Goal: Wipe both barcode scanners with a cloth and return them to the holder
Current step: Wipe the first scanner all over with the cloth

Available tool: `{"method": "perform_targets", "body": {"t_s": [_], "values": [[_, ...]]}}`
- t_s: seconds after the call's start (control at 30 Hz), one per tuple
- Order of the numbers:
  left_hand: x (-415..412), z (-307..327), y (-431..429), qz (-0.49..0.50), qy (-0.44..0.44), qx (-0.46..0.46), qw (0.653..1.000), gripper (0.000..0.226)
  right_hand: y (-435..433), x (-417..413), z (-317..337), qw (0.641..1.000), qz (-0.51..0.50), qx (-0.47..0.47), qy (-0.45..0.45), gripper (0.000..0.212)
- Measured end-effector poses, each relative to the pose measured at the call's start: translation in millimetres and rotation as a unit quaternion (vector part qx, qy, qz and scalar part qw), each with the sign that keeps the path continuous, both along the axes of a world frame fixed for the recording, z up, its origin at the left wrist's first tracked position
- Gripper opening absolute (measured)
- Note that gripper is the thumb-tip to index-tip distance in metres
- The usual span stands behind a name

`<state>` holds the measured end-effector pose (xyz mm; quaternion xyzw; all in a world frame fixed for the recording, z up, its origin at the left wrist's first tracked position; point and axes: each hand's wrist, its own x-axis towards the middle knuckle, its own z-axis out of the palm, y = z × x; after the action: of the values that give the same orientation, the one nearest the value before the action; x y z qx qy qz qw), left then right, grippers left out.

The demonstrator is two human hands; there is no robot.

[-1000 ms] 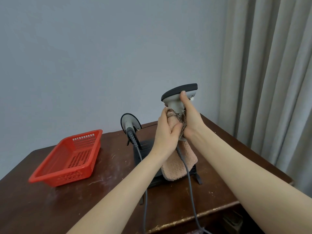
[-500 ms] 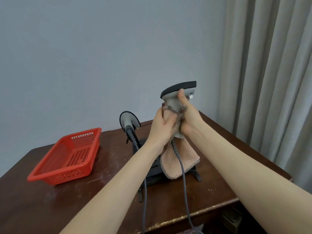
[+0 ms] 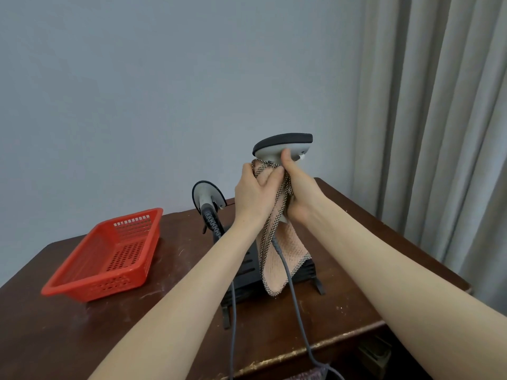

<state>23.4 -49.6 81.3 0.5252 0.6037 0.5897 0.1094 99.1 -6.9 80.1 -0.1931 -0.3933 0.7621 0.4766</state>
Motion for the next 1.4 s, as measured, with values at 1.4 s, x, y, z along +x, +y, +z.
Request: {"method": "perform_targets", "body": {"t_s": [1.4], "values": [[1.6, -12.3, -1.8, -0.017, 0.18, 0.115, 0.977, 0.028, 0.3, 10.1, -4.6, 0.99, 0.025, -0.117, 0.073, 0.028]]}}
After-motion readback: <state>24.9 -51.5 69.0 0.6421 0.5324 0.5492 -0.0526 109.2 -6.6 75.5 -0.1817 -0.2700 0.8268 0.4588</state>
